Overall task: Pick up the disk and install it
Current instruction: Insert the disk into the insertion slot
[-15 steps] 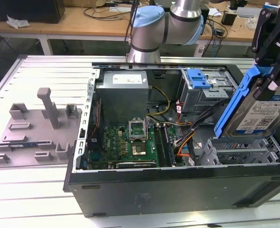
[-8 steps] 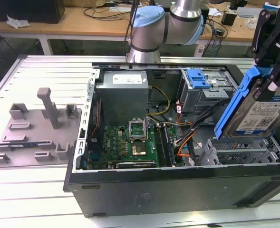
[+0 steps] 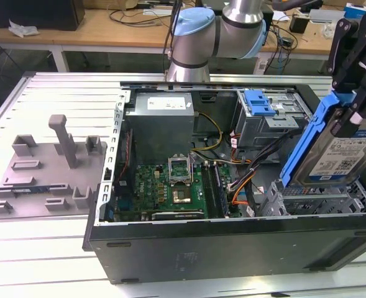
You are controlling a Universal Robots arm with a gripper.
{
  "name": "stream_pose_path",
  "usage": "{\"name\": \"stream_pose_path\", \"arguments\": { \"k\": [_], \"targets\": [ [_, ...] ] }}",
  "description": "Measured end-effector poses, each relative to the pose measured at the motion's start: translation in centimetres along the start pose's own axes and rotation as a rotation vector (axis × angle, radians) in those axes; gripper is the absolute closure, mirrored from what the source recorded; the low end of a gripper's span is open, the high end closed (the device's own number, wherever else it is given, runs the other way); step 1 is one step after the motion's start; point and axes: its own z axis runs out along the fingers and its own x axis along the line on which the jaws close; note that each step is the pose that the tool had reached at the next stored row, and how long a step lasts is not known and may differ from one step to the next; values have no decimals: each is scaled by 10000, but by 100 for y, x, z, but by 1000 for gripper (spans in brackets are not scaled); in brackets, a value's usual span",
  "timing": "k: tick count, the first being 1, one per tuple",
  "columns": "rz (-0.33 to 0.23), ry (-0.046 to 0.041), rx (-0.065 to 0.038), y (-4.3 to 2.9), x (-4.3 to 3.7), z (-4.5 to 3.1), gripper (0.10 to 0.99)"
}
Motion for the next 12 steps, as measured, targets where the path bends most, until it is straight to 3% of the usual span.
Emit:
{"name": "stream_pose_path", "arguments": {
  "k": [5,12],
  "targets": [
    [-35,94,3,-1,-69,28,718],
    [-49,191,2,-2,-101,75,718]
  ]
}}
